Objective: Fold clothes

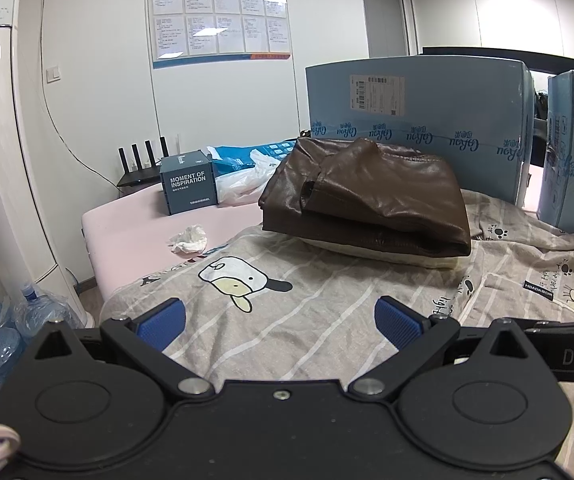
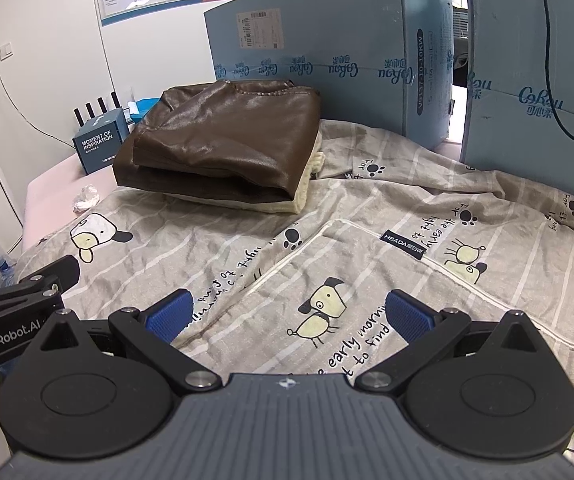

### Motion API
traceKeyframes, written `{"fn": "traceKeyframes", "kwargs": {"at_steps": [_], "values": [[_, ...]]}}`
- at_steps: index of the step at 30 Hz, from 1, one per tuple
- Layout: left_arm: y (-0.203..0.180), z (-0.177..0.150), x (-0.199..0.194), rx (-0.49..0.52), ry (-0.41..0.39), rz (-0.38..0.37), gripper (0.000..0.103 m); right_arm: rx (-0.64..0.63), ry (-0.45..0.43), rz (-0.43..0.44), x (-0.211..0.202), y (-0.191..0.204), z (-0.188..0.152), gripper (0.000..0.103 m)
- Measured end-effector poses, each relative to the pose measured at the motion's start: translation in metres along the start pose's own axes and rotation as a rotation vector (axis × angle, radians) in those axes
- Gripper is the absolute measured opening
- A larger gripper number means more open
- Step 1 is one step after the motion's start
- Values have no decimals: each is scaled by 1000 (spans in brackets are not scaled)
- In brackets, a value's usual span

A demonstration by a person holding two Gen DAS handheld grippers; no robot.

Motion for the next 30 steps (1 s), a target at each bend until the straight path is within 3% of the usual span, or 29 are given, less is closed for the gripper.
{"fn": "traceKeyframes", "kwargs": {"at_steps": [30], "values": [[-4,1,-1,10,-5,-16,103,-3,4,-5,1,0,-1,103]]}}
Point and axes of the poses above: each gripper's, at about its wrist camera, not at the fingertips, and x roughly the way its jaws point, y to its left, z to its top, the point moved 7 cm from there along x, roughly the way its jaws point, and after that the axes turned 5 degrees about -z, right-handed, at the moved point
